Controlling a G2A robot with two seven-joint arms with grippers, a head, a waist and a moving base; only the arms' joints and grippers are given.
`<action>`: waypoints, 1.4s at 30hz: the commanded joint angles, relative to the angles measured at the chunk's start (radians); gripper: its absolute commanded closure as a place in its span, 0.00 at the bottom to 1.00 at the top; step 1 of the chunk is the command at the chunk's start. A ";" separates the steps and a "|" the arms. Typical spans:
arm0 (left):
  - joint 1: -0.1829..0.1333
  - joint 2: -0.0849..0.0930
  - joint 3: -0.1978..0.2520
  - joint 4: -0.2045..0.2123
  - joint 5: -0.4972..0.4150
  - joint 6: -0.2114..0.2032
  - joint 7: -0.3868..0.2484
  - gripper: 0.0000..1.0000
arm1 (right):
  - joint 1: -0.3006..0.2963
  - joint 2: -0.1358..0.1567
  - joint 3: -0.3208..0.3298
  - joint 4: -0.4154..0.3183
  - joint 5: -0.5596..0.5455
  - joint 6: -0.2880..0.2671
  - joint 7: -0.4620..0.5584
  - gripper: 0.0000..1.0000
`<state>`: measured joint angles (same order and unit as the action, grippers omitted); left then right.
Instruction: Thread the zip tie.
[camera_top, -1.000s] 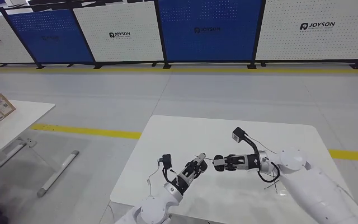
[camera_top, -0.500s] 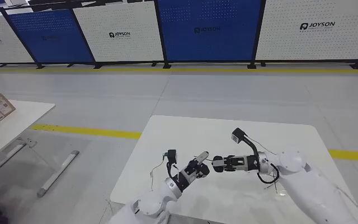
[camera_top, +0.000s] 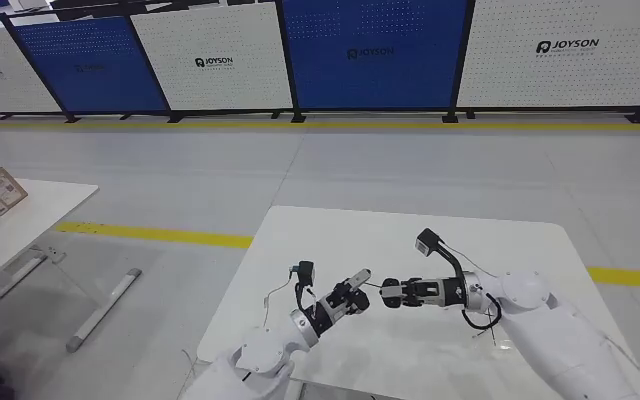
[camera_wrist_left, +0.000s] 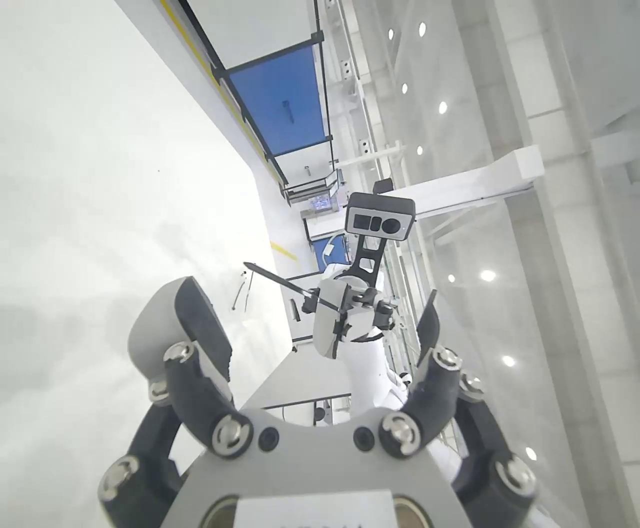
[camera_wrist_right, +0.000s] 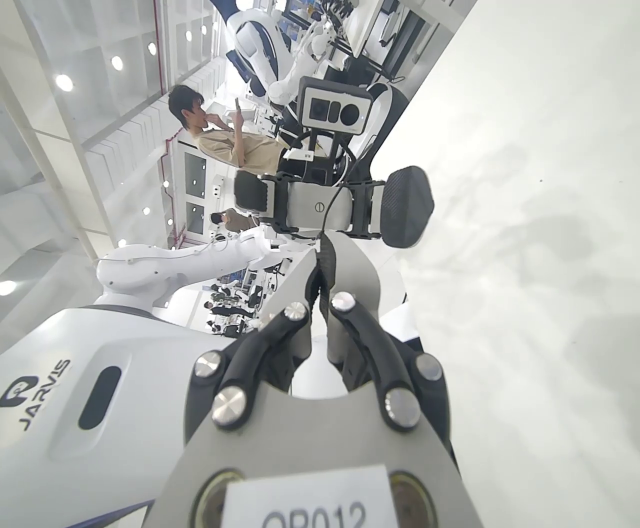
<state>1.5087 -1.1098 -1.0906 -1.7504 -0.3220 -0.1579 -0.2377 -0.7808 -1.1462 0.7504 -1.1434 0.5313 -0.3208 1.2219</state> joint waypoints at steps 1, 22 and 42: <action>0.000 0.000 -0.003 0.013 -0.018 -0.020 -0.017 0.00 | 0.000 0.000 0.000 0.000 0.000 0.000 0.000 1.00; 0.021 0.003 -0.039 0.009 -0.073 -0.053 -0.120 0.78 | 0.000 0.000 0.000 0.000 0.000 0.000 0.000 1.00; 0.008 -0.002 -0.039 0.006 -0.082 -0.024 -0.111 0.91 | 0.000 0.000 0.000 0.000 0.000 0.000 0.000 1.00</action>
<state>1.5166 -1.1115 -1.1301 -1.7443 -0.4038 -0.1818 -0.3480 -0.7808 -1.1462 0.7504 -1.1434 0.5313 -0.3208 1.2219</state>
